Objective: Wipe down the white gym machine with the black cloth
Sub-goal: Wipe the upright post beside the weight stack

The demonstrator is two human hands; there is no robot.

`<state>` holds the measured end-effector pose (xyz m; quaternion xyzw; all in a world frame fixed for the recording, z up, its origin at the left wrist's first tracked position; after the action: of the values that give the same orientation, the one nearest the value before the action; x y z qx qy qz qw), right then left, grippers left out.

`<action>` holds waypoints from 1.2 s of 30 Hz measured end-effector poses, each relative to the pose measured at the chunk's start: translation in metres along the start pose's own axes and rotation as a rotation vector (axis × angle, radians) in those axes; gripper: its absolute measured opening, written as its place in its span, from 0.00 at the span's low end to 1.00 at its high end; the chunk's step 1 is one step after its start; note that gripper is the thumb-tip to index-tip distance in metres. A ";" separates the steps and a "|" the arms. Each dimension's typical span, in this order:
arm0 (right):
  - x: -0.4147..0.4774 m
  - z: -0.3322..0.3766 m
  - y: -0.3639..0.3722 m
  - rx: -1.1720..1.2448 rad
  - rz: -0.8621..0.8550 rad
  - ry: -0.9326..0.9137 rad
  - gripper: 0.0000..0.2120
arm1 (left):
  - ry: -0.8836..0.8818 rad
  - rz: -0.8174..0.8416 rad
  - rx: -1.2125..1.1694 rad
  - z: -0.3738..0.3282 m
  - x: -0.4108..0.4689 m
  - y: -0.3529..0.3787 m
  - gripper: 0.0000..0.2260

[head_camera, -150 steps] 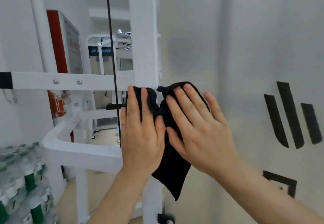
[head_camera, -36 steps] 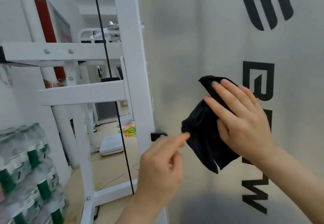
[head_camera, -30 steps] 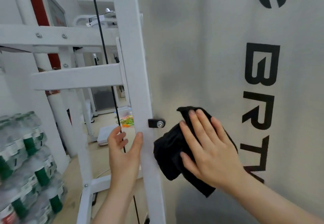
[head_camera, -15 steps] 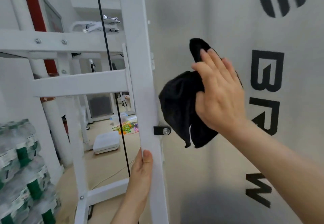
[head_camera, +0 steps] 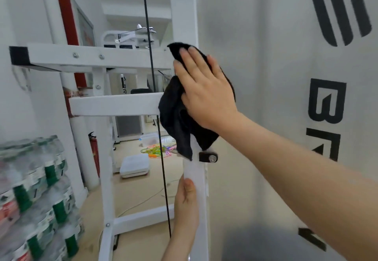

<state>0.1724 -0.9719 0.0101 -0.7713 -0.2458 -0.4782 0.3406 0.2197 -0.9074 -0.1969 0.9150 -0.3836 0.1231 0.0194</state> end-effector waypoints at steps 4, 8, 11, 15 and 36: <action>-0.022 0.026 0.024 0.024 0.017 -0.079 0.21 | 0.024 -0.004 0.021 0.009 -0.003 -0.005 0.16; -0.064 0.042 0.036 -0.008 0.206 -0.271 0.23 | 0.070 -0.088 0.252 0.045 -0.035 -0.019 0.34; -0.072 0.044 0.033 -0.017 0.368 -0.331 0.26 | 0.267 -0.303 0.289 0.044 -0.062 -0.034 0.31; -0.097 0.040 0.018 0.125 0.482 -0.397 0.30 | 0.340 -0.190 0.164 -0.010 -0.036 -0.033 0.18; -0.159 -0.018 0.001 0.161 0.406 -0.667 0.16 | 0.065 0.083 0.606 0.067 -0.015 -0.032 0.16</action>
<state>0.0962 -0.9946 -0.1282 -0.8881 -0.2220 -0.1035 0.3891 0.2467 -0.8833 -0.2639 0.8581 -0.3658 0.2620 -0.2474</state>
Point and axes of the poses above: each hand's wrist, its own x-axis towards the middle knuckle, its own y-axis out of the palm, z = x × y, the point moved 1 cm from there along x, towards the middle knuckle, and after that the axes turned 10 degrees about x, right-handed, at the moved point
